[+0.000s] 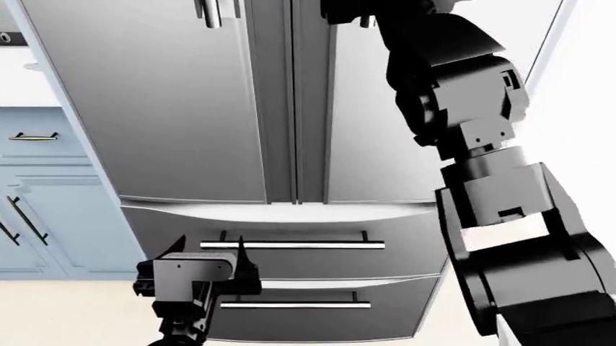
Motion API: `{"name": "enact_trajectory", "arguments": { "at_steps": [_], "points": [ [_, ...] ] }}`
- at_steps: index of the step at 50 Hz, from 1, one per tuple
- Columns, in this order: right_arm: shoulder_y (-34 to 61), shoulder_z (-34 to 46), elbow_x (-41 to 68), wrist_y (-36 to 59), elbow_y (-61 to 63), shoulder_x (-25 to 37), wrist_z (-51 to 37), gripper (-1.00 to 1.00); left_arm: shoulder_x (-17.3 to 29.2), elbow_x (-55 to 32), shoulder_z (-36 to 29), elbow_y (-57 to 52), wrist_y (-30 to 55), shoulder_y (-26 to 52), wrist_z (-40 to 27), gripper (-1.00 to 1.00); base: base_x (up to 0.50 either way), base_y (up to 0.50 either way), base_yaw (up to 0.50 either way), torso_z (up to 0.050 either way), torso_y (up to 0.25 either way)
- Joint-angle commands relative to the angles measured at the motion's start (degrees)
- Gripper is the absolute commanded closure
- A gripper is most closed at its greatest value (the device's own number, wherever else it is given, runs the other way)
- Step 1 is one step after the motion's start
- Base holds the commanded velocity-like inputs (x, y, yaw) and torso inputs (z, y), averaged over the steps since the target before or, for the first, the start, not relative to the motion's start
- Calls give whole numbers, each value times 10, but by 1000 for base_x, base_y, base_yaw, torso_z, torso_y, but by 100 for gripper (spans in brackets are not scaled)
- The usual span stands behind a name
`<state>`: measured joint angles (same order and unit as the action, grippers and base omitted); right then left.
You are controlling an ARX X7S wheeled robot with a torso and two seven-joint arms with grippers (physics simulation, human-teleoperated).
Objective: Open the fridge doors
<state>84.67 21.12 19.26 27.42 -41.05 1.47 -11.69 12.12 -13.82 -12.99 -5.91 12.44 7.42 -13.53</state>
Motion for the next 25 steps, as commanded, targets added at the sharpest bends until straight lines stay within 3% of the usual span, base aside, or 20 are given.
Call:
{"name": "enact_trajectory", "arguments": {
  "at_steps": [1, 7, 12, 13, 21, 25],
  "points": [
    [91, 122, 103, -128, -228, -14, 7, -100, 3, -4, 0, 3, -5, -2, -2, -100, 0, 0, 0, 0, 0],
    [115, 264, 245, -182, -296, -15, -3, -100, 3, -6, 0, 5, -7, -1, -4, -100, 0, 0, 0, 0, 0],
    [123, 332, 308, -207, -320, -14, -8, -100, 3, -7, -1, 9, -9, 0, -4, -100, 0, 0, 0, 0, 0],
    [124, 341, 314, -210, -320, -14, -8, 100, 4, -9, -1, 10, -10, 0, -3, -100, 0, 0, 0, 0, 0],
    [114, 359, 344, -226, -322, -11, -9, 100, 3, -11, -2, 13, -9, 4, -5, -100, 0, 0, 0, 0, 0],
    [101, 360, 349, -204, -246, 19, -43, 100, 3, -13, -2, 13, -12, 2, -6, -100, 0, 0, 0, 0, 0]
  ]
}}
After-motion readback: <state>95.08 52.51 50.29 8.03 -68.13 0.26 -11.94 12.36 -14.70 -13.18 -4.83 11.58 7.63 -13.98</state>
